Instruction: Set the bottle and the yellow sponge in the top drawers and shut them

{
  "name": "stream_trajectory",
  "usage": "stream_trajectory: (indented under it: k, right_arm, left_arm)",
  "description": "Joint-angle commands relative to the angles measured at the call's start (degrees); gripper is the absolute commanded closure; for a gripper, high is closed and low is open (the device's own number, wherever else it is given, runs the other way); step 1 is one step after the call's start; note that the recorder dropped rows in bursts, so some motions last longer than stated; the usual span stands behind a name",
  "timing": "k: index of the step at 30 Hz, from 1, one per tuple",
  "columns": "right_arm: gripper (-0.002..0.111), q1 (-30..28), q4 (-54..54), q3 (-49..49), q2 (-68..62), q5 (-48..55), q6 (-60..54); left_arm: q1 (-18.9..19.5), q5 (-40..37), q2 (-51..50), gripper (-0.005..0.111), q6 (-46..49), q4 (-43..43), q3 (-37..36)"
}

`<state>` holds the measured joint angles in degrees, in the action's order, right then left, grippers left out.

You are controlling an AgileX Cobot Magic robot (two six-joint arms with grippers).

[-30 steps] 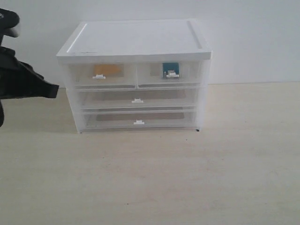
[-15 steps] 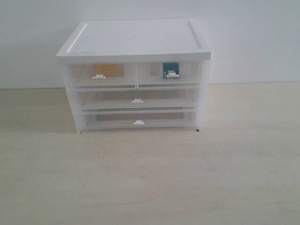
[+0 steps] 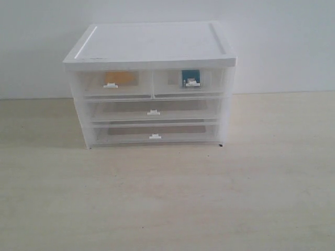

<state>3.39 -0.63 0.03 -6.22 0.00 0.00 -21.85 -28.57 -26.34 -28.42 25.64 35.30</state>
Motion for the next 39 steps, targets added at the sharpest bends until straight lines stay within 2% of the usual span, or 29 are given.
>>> stream_trajectory:
  k: [1,5,10,17,23,27,39]
  right_arm:
    - [0.108,-0.5,-0.1,0.0,0.3,0.0,-0.4]
    - [0.108,-0.5,-0.1,0.0,0.3,0.0,-0.4]
    - [0.108,-0.5,-0.1,0.0,0.3,0.0,-0.4]
    - [0.108,-0.5,-0.1,0.0,0.3,0.0,-0.4]
    - [0.108,-0.5,-0.1,0.0,0.3,0.0,-0.4]
    - [0.108,-0.5,-0.1,0.0,0.3,0.0,-0.4]
    - [0.108,-0.5,-0.1,0.0,0.3,0.0,-0.4]
  left_arm:
    - [0.0,2.1,0.3,0.103,2.9,-0.8,-2.7]
    - [0.0,7.7,0.3,0.103,17.1,-9.2,-5.6]
    - [2.1,9.3,2.8,0.103,19.0,-10.8,-9.1]
    - [10.1,11.4,14.1,0.103,25.9,-16.2,-17.7]
    - [16.8,11.4,23.7,0.103,25.9,-20.5,-24.2]
    - [19.8,11.4,26.3,0.103,25.9,-22.9,-27.7]
    - [20.7,14.0,26.3,0.103,28.4,-23.7,-35.3]
